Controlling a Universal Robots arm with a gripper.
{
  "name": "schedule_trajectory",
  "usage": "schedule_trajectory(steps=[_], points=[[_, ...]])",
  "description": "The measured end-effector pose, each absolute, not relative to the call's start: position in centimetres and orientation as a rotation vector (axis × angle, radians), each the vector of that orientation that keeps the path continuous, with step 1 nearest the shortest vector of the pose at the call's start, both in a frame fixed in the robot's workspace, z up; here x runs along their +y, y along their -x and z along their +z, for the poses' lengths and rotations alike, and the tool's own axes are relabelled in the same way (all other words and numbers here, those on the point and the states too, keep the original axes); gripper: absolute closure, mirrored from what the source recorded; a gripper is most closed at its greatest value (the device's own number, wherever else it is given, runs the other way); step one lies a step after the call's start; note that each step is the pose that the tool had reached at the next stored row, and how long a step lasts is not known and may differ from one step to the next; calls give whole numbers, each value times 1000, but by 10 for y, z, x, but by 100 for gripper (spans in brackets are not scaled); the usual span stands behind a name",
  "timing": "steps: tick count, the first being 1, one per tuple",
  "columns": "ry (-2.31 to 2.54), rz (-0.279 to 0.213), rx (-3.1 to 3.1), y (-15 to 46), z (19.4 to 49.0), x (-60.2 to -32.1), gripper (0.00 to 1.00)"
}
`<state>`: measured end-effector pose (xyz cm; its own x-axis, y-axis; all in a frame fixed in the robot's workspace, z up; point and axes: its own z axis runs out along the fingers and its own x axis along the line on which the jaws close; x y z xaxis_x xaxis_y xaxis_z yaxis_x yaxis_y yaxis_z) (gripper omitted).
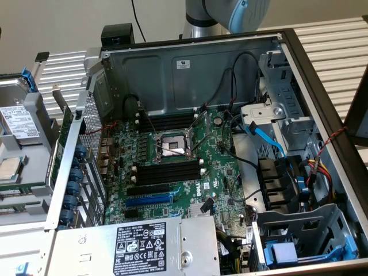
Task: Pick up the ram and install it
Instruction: 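Pick up the ram and move it above insertion slot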
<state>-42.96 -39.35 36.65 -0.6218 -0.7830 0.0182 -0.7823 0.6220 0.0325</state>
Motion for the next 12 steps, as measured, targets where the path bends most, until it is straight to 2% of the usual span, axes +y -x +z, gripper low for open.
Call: schedule_trajectory(steps=[12], points=[[-1530, -30, -2707, 437, 363, -394, 89]])
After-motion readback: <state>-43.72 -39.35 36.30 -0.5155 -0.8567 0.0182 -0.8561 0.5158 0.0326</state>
